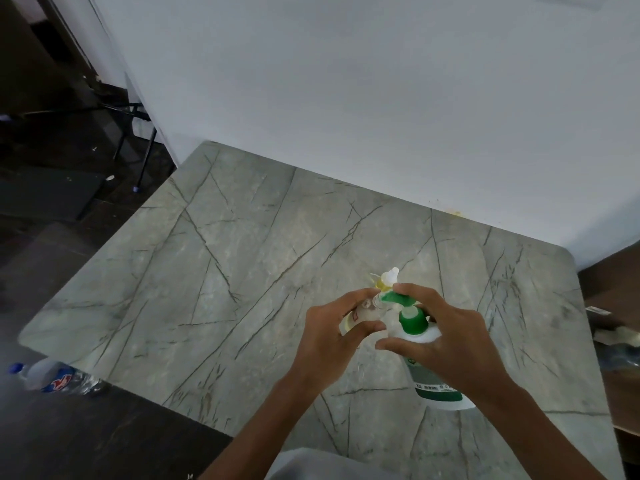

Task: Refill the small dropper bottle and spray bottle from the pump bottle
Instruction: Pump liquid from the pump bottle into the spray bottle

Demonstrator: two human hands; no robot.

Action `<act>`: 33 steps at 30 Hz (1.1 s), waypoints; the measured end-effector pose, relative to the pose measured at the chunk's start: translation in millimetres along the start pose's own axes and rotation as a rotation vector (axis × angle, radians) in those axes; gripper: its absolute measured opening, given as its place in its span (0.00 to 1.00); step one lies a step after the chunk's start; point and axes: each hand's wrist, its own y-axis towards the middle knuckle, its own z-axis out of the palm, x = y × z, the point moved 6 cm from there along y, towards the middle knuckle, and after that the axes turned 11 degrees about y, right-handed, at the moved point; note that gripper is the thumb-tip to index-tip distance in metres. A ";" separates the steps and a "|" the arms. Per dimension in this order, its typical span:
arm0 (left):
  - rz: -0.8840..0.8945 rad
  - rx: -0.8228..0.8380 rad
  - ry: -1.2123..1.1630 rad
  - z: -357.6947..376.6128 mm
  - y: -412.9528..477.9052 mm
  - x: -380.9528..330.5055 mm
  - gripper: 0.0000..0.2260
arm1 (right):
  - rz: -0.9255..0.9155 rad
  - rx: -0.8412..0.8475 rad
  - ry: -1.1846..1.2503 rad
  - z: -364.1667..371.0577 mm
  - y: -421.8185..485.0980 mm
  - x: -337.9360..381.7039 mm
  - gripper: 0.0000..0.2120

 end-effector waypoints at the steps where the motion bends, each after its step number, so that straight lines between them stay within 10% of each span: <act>1: 0.001 -0.007 0.006 -0.7 0.4 -0.5 0.19 | -0.002 0.000 -0.008 -0.7 -0.2 0.5 0.35; 33: 0.087 0.036 0.109 5.1 2.2 2.7 0.20 | -0.033 -0.080 -0.040 -1.2 -7.9 -7.7 0.29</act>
